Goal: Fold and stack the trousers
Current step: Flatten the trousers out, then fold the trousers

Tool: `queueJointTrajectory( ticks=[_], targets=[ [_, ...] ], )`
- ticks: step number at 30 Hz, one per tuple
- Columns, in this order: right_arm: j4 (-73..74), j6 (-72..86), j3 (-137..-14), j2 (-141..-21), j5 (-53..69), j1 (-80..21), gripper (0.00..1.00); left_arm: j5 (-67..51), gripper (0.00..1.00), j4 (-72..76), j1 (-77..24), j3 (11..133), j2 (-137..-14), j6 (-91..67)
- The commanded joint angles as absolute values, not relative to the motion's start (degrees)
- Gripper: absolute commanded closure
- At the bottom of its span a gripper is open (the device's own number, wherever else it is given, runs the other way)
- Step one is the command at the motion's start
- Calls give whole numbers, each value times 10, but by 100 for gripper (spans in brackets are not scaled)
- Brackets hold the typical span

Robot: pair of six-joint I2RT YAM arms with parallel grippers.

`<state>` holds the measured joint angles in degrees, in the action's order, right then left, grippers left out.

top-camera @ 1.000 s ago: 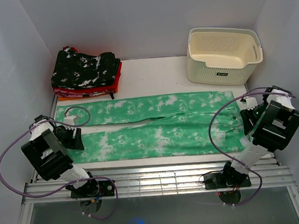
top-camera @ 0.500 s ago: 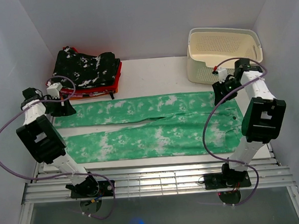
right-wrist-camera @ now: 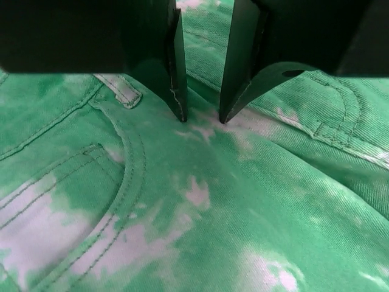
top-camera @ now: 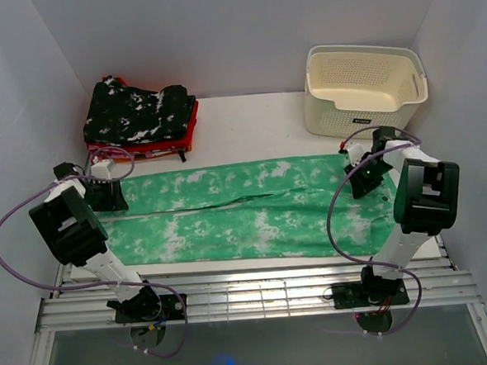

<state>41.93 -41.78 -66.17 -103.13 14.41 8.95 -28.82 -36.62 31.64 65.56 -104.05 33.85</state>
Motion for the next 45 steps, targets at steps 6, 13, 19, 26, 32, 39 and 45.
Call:
queueJointTrajectory(
  ticks=[6, 13, 19, 26, 32, 39, 45],
  targets=[
    [493, -524, -596, -945, 108, 109, 73, -225, 43, -480, 338, 596, -971, 459],
    [588, -572, -763, -948, 173, 146, 63, -336, 30, -614, 347, 743, -954, 541],
    [639, -620, -988, -1091, 214, 188, 32, -483, 19, -603, 354, 835, -971, 550],
    [682, -678, -1125, -1215, 227, 188, 19, -569, 2, -562, 365, 887, -1021, 505],
    [639, -733, -1085, -1237, 219, 179, 18, -608, 2, -543, 383, 892, -1036, 530],
    [616, -780, -1013, -1271, 170, 154, 24, -585, 6, -595, 391, 939, -1091, 600],
    [571, -802, -954, -1273, 121, 143, 43, -534, 13, -766, 390, 1070, -1205, 758]
  ],
)
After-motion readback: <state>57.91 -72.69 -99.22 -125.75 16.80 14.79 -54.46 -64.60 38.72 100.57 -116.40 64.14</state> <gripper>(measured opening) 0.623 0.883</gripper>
